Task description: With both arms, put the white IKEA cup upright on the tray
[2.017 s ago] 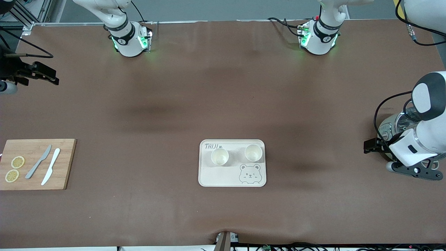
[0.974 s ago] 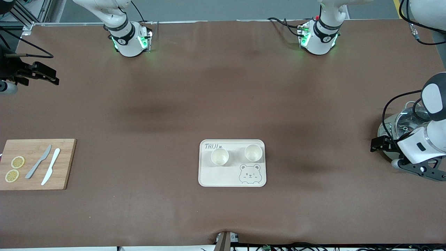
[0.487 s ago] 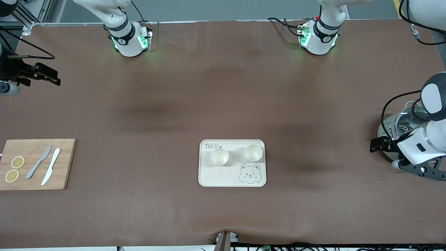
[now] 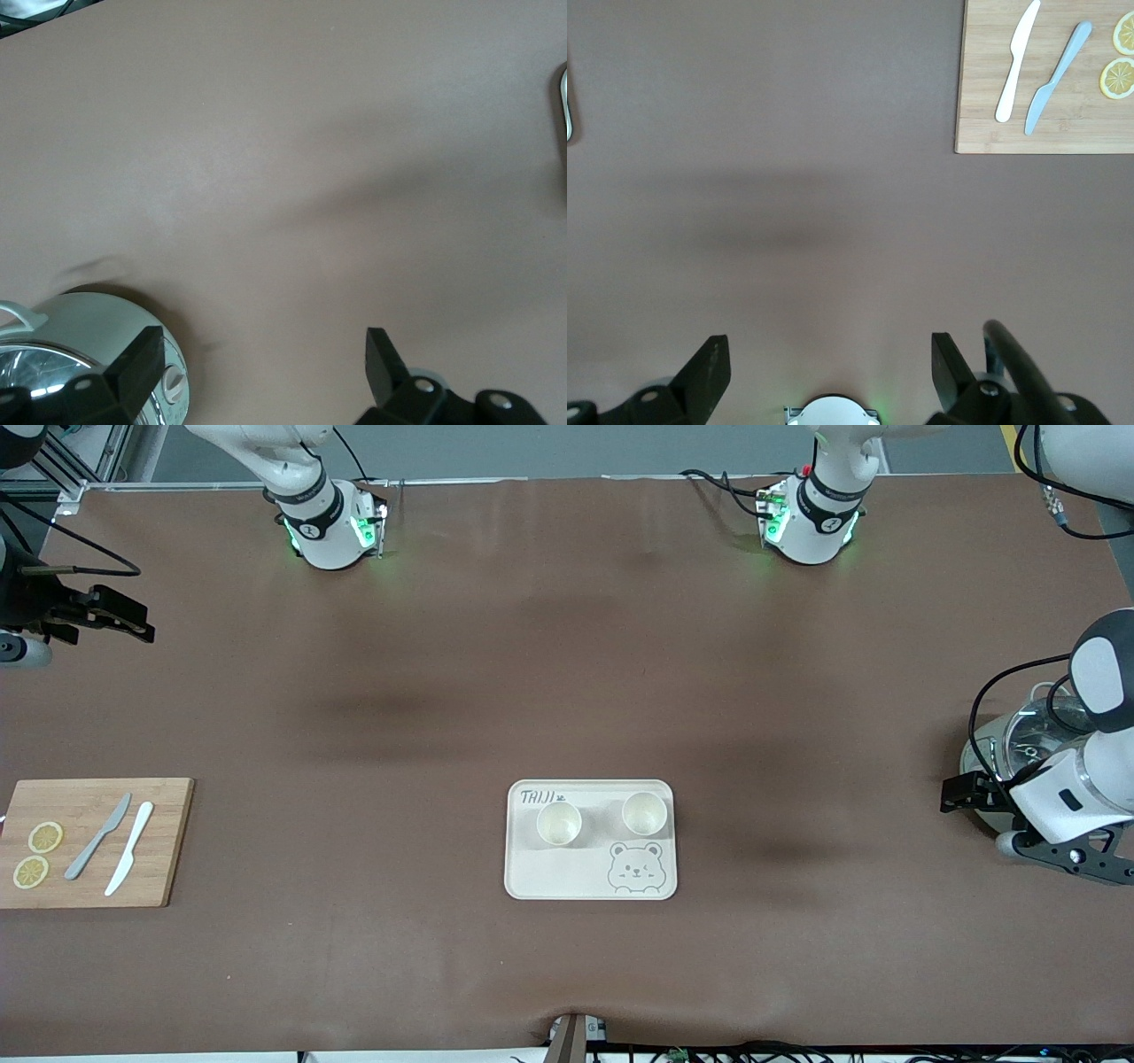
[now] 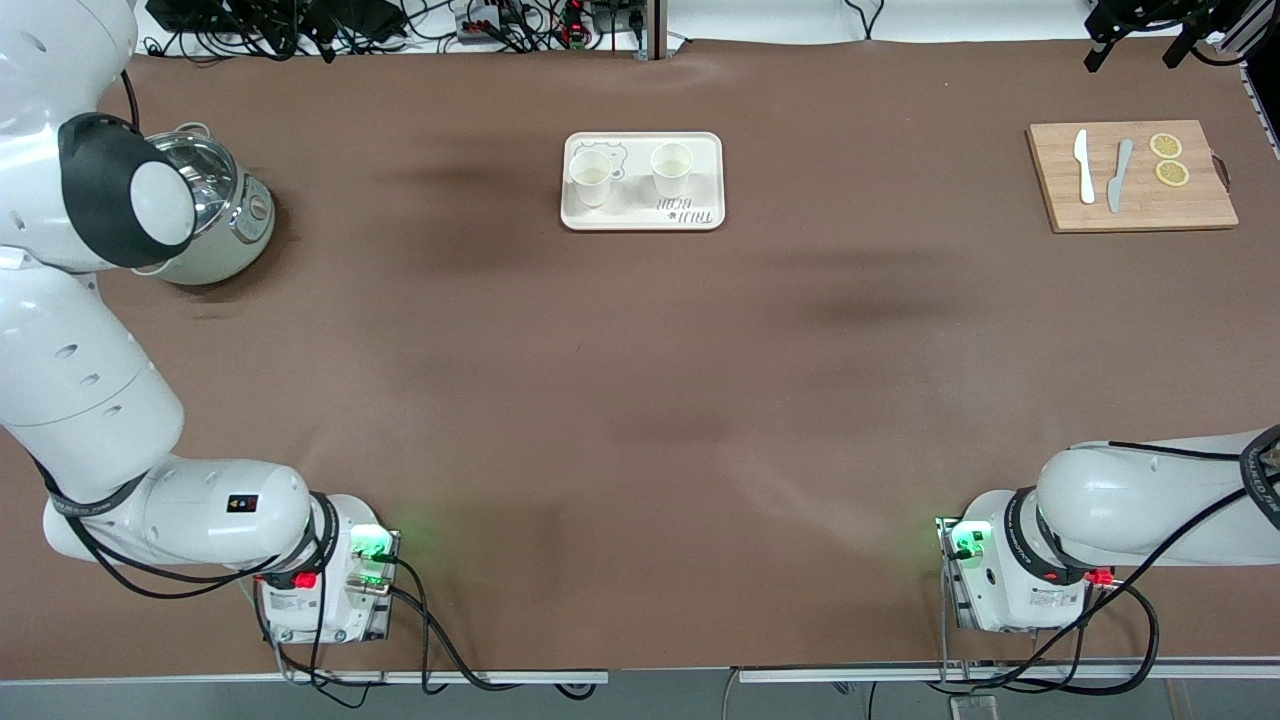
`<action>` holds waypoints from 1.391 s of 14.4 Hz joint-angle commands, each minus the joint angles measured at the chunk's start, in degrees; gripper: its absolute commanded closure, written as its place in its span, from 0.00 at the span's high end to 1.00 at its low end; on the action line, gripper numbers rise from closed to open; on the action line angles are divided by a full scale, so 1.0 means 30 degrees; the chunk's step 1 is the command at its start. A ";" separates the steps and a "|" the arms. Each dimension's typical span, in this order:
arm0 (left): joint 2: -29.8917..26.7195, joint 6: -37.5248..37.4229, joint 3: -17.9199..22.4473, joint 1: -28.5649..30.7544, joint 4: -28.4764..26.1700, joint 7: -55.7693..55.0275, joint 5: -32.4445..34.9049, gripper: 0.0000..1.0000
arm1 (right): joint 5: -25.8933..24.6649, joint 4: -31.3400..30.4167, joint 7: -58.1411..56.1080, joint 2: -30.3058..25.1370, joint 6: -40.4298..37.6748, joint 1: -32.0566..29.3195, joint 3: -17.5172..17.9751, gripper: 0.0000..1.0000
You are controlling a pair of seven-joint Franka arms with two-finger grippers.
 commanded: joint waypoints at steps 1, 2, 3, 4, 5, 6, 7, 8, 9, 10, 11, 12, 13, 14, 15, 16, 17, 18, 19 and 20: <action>-0.0475 -0.0197 0.0020 0.0007 -0.0304 -0.0099 -0.0402 1.00 | -0.0009 -0.0555 -0.0142 -0.0561 0.0257 -0.0175 0.0133 1.00; -0.0475 -0.0197 0.0020 0.0007 -0.0304 -0.0099 -0.0402 1.00 | -0.0009 -0.0555 -0.0142 -0.0561 0.0257 -0.0175 0.0133 1.00; -0.0475 -0.0197 0.0020 0.0007 -0.0304 -0.0099 -0.0402 1.00 | -0.0009 -0.0555 -0.0142 -0.0561 0.0257 -0.0175 0.0133 1.00; -0.0475 -0.0197 0.0020 0.0036 -0.0304 -0.0099 -0.0402 1.00 | -0.0009 -0.0555 -0.0142 -0.0561 0.0257 -0.0175 0.0133 1.00; -0.0475 -0.0197 0.0020 0.0036 -0.0304 -0.0099 -0.0402 1.00 | -0.0009 -0.0555 -0.0142 -0.0561 0.0257 -0.0175 0.0133 1.00; -0.0475 -0.0197 0.0020 0.0007 -0.0304 -0.0099 -0.0402 1.00 | -0.0009 -0.0555 -0.0171 -0.0561 0.0257 -0.0175 0.0133 1.00; -0.0475 -0.0197 0.0020 -0.0051 -0.0333 -0.0128 -0.0402 1.00 | -0.0009 -0.0555 -0.0171 -0.0561 0.0257 -0.0175 0.0133 1.00; -0.0475 -0.0197 0.0020 -0.0081 -0.0333 -0.0186 -0.0373 1.00 | -0.0009 -0.0555 -0.0142 -0.0561 0.0257 -0.0175 0.0133 1.00; -0.0446 -0.0197 0.0020 -0.0110 -0.0333 -0.0332 -0.0343 1.00 | -0.0009 -0.0555 -0.0142 -0.0561 0.0228 -0.0175 0.0133 1.00; -0.0446 -0.0197 0.0020 -0.0111 -0.0333 -0.0449 -0.0343 1.00 | -0.0009 -0.0555 -0.0142 -0.0561 0.0227 -0.0204 0.0133 1.00; -0.0446 -0.0197 0.0020 -0.0111 -0.0304 -0.0479 -0.0343 1.00 | -0.0009 -0.0555 -0.0142 -0.0561 0.0227 -0.0205 0.0133 1.00; -0.0446 -0.0197 -0.0009 -0.0053 -0.0304 -0.0479 -0.0314 1.00 | 0.0020 -0.0555 -0.0142 -0.0561 0.0227 -0.0205 0.0133 1.00; -0.0475 -0.0197 -0.0009 -0.0023 -0.0304 -0.0479 -0.0314 1.00 | 0.0020 -0.0555 -0.0142 -0.0561 0.0227 -0.0205 0.0133 1.00; -0.0475 -0.0197 -0.0009 -0.0023 -0.0304 -0.0479 -0.0343 1.00 | 0.0020 -0.0555 -0.0084 -0.0590 0.0198 -0.0176 0.0133 1.00; -0.0446 -0.0197 -0.0009 -0.0052 -0.0304 -0.0479 -0.0343 1.00 | 0.0020 -0.0555 -0.0084 -0.0562 0.0169 -0.0146 0.0133 1.00; -0.0475 -0.0197 -0.0009 -0.0081 -0.0304 -0.0479 -0.0343 1.00 | 0.0049 -0.0555 -0.0084 -0.0590 0.0169 -0.0146 0.0133 1.00; -0.0475 -0.0197 -0.0009 -0.0052 -0.0304 -0.0479 -0.0343 1.00 | 0.0049 -0.0555 -0.0055 -0.0591 0.0169 -0.0117 0.0133 1.00; -0.0475 -0.0197 -0.0009 -0.0052 -0.0304 -0.0479 -0.0343 1.00 | 0.0049 -0.0555 -0.0054 -0.0562 0.0140 -0.0117 0.0133 1.00; -0.0475 -0.0197 -0.0009 -0.0052 -0.0304 -0.0479 -0.0343 1.00 | 0.0049 -0.0555 -0.0054 -0.0590 0.0110 -0.0146 0.0133 1.00; -0.0475 -0.0197 -0.0009 -0.0052 -0.0304 -0.0479 -0.0343 1.00 | 0.0049 -0.0526 -0.0083 -0.0562 0.0168 -0.0146 0.0133 1.00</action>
